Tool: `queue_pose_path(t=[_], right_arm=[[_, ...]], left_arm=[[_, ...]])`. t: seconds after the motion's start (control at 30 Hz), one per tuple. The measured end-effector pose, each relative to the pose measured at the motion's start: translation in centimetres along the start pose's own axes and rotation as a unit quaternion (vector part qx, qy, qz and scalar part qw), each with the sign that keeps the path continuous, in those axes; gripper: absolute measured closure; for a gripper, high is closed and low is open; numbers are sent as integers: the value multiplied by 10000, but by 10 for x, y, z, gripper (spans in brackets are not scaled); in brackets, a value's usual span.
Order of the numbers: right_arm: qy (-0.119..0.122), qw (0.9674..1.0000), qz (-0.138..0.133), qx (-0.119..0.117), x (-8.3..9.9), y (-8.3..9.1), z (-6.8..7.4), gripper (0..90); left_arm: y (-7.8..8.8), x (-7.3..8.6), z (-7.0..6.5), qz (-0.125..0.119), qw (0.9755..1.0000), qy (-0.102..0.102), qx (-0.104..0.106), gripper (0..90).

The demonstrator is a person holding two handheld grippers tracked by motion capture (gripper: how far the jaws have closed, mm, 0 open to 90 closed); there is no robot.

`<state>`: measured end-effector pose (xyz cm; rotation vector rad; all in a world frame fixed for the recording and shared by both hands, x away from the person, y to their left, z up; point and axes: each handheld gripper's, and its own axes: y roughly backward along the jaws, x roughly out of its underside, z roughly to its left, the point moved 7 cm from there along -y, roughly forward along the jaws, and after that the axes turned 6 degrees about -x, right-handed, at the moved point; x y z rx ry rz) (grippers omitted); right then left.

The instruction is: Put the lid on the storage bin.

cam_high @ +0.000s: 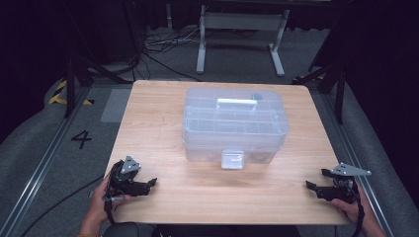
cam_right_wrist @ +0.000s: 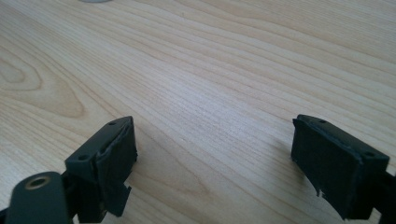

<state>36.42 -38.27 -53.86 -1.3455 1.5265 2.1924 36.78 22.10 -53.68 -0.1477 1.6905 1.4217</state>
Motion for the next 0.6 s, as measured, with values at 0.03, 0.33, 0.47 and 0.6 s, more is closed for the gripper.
queue_pose_path(t=[0.03,0.33,0.47,0.6], right_arm=[[0,10000,0,0,0,0,0,146],[-7,10000,0,5,0,0,0,145],[-63,10000,-13,60,-1,-1,-2,146],[-183,9996,-24,198,-1,-1,-5,146]], left_arm=[[0,0,0,-7,10000,-6,-2,121],[-1,-1,-1,9,10000,80,-53,114],[-2,-2,-2,24,9999,122,-81,105],[-3,-3,-2,37,9998,131,-113,89]])
